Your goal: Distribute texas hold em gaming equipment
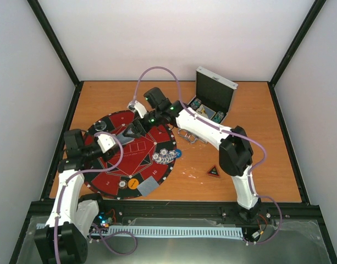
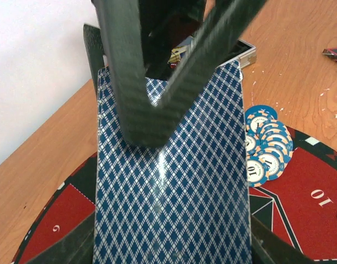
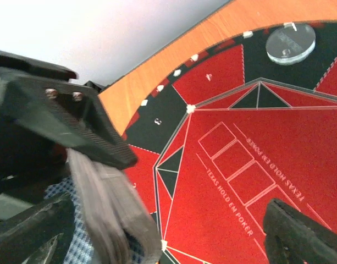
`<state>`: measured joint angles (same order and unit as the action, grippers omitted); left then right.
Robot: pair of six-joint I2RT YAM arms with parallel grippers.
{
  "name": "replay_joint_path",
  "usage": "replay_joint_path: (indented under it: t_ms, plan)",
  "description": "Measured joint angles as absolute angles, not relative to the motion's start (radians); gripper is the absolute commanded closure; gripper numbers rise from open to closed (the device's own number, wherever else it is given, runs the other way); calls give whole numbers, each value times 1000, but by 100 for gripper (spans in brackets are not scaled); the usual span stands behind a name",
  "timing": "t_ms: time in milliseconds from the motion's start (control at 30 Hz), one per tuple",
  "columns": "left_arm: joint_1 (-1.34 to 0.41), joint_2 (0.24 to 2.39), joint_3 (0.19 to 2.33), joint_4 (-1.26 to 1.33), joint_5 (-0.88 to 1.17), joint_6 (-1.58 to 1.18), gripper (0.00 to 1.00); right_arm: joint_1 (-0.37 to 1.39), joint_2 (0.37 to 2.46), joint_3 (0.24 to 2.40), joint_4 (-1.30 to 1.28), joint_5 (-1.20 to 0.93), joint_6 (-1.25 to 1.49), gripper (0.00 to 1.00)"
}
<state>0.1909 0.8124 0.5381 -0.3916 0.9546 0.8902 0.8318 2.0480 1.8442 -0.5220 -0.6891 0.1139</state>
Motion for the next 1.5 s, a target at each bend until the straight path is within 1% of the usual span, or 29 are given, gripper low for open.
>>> replay_joint_path:
  t_ms: [67,133,433,500,733,800,900,1033,1100,1233,1500]
  plan:
    - [191,815,538,-391,954,890,56,832,2078,1872,-556,-682,97,16]
    - [191,815,538,-391,951,890,56,832,2095,1888,-594,-673,83,22]
    - [191,823,538,-391,944,899,56,832,2090,1908,-657,-656,27,43]
    - [191,825,538,-391,942,901,56,831,2089,1910,-663,-656,22,46]
    - [191,827,538,-390,940,902,56,824,2085,1925,-696,-666,12,48]
    - [191,827,538,-390,940,902,56,823,2083,1929,-709,-666,9,53]
    - [191,828,538,-390,939,902,56,823,2079,1932,-725,-668,1,64]
    - [191,827,537,-389,939,902,56,823,2078,1952,-754,-671,-7,86]
    - [191,828,537,-388,937,902,56,823,2076,1961,-770,-672,-8,92]
    - [191,828,536,-386,934,902,56,823,2065,1964,-791,-673,-19,97]
    - [191,828,535,-381,931,902,56,810,2046,1969,-837,-648,-27,97]
